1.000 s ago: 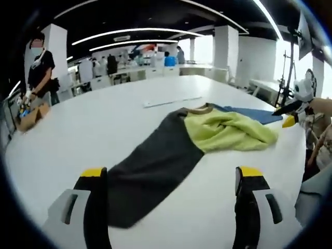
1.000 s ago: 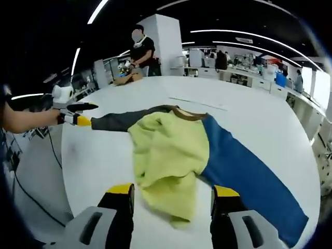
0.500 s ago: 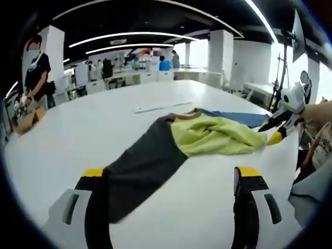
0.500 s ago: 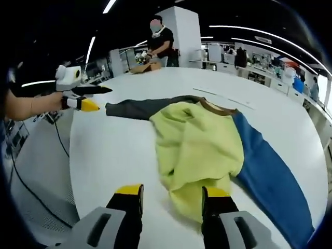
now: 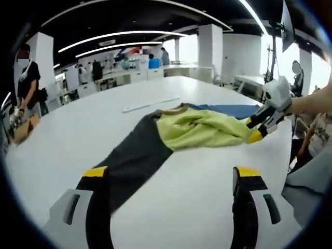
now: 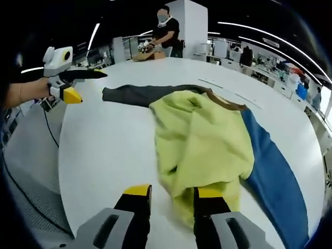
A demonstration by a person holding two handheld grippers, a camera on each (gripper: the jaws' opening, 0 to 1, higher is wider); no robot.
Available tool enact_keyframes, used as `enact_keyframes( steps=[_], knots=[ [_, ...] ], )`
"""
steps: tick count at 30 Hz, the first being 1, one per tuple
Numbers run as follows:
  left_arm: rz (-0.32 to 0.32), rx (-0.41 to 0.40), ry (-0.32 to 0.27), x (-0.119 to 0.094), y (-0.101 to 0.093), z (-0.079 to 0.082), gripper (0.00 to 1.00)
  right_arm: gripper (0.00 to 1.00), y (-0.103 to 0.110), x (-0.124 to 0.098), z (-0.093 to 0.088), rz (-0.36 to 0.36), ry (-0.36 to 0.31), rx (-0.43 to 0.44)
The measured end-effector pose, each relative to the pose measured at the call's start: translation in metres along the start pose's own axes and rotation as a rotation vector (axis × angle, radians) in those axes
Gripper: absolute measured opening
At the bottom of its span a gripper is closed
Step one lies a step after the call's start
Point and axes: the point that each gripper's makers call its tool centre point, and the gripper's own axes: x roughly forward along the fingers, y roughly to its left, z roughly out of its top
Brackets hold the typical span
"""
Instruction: Fold the garment on the visible template until the final outline fits inside the template.
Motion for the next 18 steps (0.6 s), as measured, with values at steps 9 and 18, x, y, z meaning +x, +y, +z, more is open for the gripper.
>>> enact_keyframes(
  steps=[9,18],
  knots=[
    [-0.019,-0.019,0.000,-0.0053,-0.0088,-0.0028,0.92,0.14,-0.0027,0.0053,-0.0054,-0.033,0.035,-0.023],
    [-0.014,-0.034,0.009,-0.0106,-0.0066,-0.0072,0.91,0.07,-0.0055,0.0068,-0.0065,-0.056,0.050,-0.090]
  ],
)
